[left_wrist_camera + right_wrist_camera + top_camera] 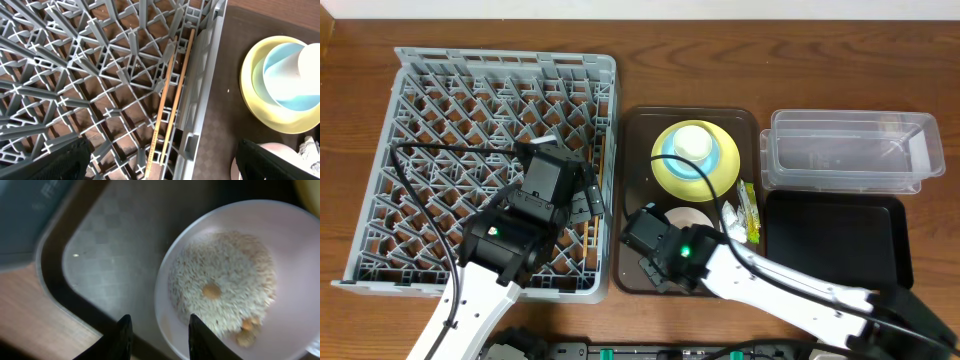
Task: Sort waste into correct bins and load items into the dishwasher
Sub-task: 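Move the right gripper to the white plate rim and grasp it, then lift the white plate and carry it right over the black tray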
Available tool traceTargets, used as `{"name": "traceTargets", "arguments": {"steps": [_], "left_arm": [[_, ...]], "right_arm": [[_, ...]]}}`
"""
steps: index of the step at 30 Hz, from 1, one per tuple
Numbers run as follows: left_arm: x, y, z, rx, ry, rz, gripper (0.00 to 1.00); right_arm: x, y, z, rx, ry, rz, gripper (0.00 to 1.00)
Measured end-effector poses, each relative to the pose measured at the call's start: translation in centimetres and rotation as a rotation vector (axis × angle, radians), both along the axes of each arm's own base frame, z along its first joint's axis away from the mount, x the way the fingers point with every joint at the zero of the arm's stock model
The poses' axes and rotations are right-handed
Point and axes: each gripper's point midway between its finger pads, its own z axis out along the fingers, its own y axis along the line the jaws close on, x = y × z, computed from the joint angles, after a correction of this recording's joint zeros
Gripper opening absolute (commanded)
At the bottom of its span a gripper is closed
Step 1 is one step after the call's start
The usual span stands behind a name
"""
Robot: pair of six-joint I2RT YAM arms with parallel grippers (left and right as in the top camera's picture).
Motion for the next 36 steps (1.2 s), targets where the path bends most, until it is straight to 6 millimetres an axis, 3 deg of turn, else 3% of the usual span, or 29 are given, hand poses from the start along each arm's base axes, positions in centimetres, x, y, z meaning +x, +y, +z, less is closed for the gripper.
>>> {"name": "traceTargets", "arguments": {"steps": [9,12,13,23,29,36], "left_arm": [[0.0,0.0,0.0,0.000,0.000,0.001,0.93],[0.0,0.0,0.0,0.000,0.000,0.001,0.93],[0.0,0.0,0.0,0.000,0.000,0.000,0.93],[0.0,0.0,0.0,0.000,0.000,0.000,0.93],[0.0,0.0,0.0,0.000,0.000,0.001,0.94],[0.0,0.0,0.0,0.000,0.000,0.001,0.93]], "right_arm": [[0.0,-0.2,-3.4,-0.074,0.043,-0.008,0.19],[-0.1,-0.3,-3.7,-0.085,0.047,-0.010,0.02],[-0.1,-0.3,-3.7,-0.085,0.046,-0.012,0.01],[0.4,-1.2,-3.6,-0.110,0.044,-0.030,0.01],[0.2,-2.0,-2.3,-0.111,0.043,-0.016,0.01],[0.9,-1.7,2.5,0.003,-0.058,-0.013,0.01]]}}
